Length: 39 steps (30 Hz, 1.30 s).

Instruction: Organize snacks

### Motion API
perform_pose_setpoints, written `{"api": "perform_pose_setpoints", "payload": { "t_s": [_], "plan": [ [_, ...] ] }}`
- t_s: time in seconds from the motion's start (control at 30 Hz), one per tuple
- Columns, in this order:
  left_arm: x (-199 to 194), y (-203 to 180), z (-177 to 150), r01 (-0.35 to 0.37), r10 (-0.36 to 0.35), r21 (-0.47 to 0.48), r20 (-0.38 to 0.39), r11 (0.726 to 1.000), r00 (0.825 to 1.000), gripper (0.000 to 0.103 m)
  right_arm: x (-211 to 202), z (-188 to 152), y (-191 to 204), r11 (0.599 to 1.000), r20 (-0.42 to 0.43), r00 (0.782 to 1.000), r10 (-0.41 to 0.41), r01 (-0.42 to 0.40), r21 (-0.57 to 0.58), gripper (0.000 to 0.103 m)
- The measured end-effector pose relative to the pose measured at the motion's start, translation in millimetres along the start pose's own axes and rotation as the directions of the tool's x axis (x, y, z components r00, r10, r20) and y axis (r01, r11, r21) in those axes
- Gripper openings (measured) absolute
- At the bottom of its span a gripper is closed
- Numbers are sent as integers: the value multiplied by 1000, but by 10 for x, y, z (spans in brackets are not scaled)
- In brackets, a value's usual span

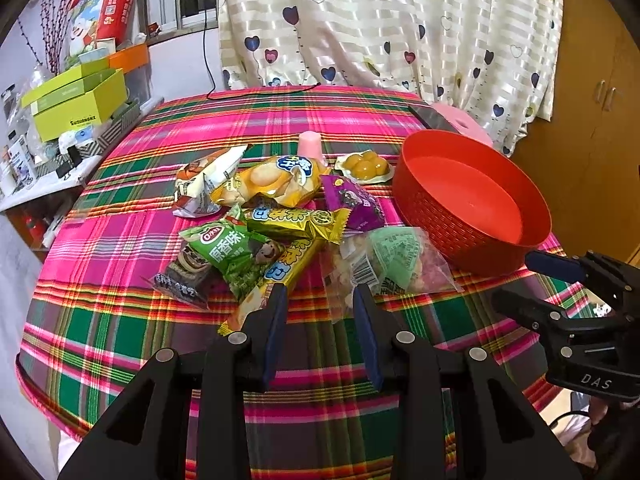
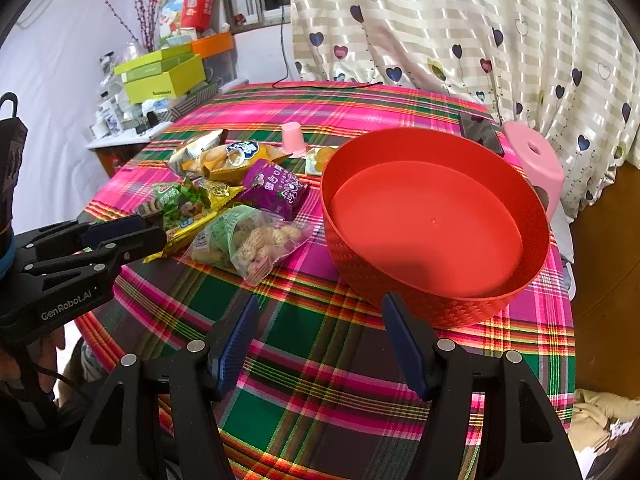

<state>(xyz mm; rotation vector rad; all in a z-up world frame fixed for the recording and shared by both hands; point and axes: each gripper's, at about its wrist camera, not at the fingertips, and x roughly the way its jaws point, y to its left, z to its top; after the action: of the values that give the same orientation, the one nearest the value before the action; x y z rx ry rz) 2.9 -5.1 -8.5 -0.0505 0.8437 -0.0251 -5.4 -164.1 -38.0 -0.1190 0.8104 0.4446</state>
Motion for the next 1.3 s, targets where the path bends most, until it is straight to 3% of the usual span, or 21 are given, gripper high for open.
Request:
{"api": "perform_pose_setpoints", "payload": {
  "t_s": [1.3],
  "plan": [
    [39, 52, -1, 0, 0, -12, -1, 1000, 1000, 35, 37, 72, 178, 1000, -2, 1000, -1, 1, -20, 64]
  ]
}}
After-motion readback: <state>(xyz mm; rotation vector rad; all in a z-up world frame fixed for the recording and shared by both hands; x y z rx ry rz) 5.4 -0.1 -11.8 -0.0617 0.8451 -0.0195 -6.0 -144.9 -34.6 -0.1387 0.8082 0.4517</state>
